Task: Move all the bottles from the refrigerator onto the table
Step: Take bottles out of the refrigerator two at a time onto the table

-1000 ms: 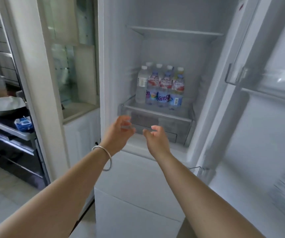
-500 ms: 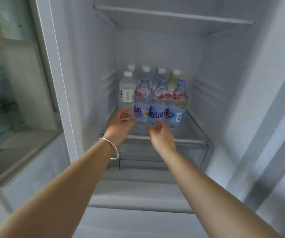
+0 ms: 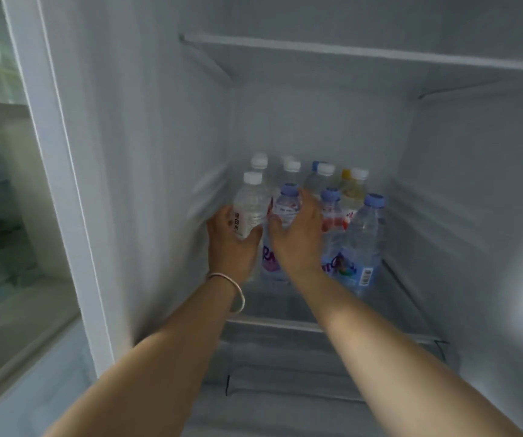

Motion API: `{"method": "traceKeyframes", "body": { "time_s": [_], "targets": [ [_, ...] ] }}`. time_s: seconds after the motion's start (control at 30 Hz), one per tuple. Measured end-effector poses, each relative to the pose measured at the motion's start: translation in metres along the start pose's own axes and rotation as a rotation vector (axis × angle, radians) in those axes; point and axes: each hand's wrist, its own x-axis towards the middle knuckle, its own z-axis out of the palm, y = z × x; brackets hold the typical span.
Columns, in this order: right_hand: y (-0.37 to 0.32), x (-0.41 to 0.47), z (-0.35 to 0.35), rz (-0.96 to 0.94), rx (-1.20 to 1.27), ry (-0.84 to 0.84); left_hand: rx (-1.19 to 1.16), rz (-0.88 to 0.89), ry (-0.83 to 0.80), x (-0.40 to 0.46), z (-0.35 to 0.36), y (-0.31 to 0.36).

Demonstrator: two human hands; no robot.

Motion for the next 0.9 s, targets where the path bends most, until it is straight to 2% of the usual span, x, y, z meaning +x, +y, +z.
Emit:
{"method": "traceKeyframes", "body": {
  "time_s": [0.2,0.4,0.47,0.6,0.9],
  "targets": [
    [0.015,0.021,0.020,-0.070,-0.022,-0.075,-0.164,-0.078,0.077,0.012,0.022,-0.012],
    [0.020,0.020,0.031,-0.124,-0.071,0.048,-0.211,-0.175,0.055,0.016,0.032,-0.029],
    [0.023,0.018,0.028,-0.118,0.009,0.023,-0.223,-0.196,0.079,0.014,0.031,-0.031],
    [0.024,0.007,0.018,-0.005,0.353,-0.022,-0.295,-0.166,0.107,0.005,0.024,-0.030],
    [0.043,-0.024,0.004,0.031,0.470,-0.207,-0.371,-0.129,0.116,-0.014,0.010,-0.032]
  ]
}}
